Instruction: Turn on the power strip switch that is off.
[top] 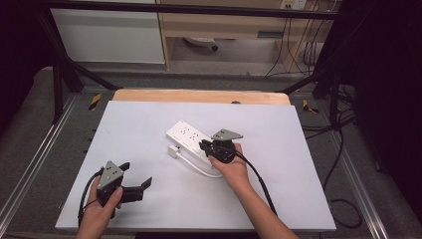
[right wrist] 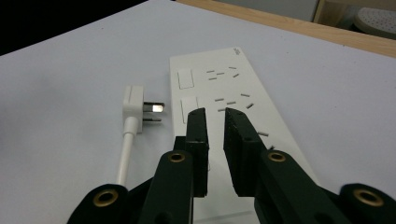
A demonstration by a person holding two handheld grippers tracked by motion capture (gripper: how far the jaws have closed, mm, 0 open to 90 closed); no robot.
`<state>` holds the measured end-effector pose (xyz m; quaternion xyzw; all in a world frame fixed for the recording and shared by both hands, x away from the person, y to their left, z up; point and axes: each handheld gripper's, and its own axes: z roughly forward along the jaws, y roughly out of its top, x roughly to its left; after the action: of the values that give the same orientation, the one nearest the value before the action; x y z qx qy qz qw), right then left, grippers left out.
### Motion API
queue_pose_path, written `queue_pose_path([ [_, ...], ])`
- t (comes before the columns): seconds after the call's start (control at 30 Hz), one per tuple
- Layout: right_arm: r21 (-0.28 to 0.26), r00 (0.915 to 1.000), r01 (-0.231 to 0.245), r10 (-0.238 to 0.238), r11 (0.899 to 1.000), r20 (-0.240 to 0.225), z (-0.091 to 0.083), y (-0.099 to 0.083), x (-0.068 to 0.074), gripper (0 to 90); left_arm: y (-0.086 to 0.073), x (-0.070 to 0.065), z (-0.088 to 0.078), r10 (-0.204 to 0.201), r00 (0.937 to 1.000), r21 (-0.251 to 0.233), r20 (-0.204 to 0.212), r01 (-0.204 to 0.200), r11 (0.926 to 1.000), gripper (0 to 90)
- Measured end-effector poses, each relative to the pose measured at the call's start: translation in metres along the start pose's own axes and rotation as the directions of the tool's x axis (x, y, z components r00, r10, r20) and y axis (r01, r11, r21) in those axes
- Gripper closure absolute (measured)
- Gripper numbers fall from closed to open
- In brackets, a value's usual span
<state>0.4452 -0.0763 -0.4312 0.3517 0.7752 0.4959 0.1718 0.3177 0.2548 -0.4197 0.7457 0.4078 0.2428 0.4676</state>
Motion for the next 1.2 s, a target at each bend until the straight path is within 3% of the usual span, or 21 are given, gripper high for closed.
queue_pose_path([
  [0.33, -0.017, 0.9999, -0.012, 0.012, 1.0, 0.002, -0.008, 0.005, -0.001, 74.1, 0.0, 0.001, 0.0, 0.0, 1.0, 0.004, -0.004, 0.0, 1.0, 5.8],
  [0.6, -0.021, 0.9995, -0.033, 0.033, 0.999, 0.0, -0.012, 0.008, -0.005, 63.1, 0.0, 0.001, 0.0, 0.001, 1.0, 0.006, -0.004, 0.0, 1.0, 5.9],
  [0.97, 0.003, 0.9975, -0.071, 0.071, 0.998, 0.002, -0.02, 0.012, -0.012, 27.9, -0.001, 0.001, 0.0, -0.003, 1.0, 0.008, -0.005, 0.003, 1.0, 5.9],
  [1.2, 0.006, 0.9965, -0.084, 0.084, 0.996, -0.008, -0.031, 0.016, -0.016, 15.5, -0.001, 0.001, 0.001, -0.004, 1.0, 0.006, -0.005, 0.004, 1.0, 5.9],
])
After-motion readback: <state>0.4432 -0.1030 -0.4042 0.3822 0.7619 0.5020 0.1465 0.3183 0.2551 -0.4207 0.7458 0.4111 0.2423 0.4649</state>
